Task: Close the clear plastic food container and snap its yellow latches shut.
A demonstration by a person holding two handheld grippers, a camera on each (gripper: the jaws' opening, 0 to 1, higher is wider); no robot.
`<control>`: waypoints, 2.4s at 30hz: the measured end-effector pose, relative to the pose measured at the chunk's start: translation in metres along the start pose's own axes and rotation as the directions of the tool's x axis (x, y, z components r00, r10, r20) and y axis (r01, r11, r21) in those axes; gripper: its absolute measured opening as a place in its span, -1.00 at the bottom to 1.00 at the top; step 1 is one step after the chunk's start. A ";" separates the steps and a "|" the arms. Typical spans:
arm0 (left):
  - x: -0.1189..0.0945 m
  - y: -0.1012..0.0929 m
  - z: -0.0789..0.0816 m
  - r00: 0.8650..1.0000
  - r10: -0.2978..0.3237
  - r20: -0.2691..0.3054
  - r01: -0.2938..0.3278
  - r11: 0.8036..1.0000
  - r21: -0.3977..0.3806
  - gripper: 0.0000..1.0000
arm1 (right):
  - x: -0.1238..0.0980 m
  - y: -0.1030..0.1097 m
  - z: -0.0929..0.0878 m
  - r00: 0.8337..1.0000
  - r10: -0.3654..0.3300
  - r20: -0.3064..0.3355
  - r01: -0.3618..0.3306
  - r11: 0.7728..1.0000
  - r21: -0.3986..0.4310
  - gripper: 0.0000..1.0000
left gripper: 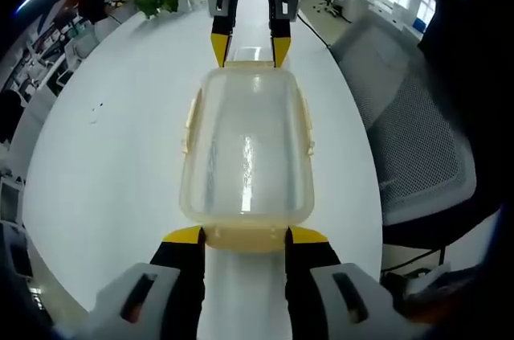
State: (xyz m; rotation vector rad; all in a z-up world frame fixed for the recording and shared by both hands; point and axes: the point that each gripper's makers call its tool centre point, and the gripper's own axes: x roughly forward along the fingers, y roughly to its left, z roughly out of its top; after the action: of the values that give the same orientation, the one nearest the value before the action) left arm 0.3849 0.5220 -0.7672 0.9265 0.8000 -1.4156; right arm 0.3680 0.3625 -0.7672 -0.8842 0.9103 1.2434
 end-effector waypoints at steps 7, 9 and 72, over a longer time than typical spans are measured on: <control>0.005 -0.001 0.014 1.000 0.004 0.005 -0.004 1.000 0.003 -0.26 | -0.007 0.000 -0.013 1.000 -0.005 -0.005 0.005 1.000 0.001 -0.23; 0.006 -0.002 0.018 1.000 0.005 0.007 -0.005 1.000 0.006 -0.26 | -0.009 0.000 -0.018 1.000 -0.005 -0.006 0.005 1.000 0.003 -0.23; 0.057 -0.001 0.113 1.000 -0.023 0.012 0.023 1.000 0.007 -0.26 | -0.047 -0.003 -0.119 1.000 -0.002 -0.013 0.002 1.000 0.029 -0.24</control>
State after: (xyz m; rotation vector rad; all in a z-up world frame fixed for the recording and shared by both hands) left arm 0.3761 0.3955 -0.7683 0.9157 0.7998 -1.4430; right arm 0.3566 0.2354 -0.7699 -0.8709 0.9355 1.2213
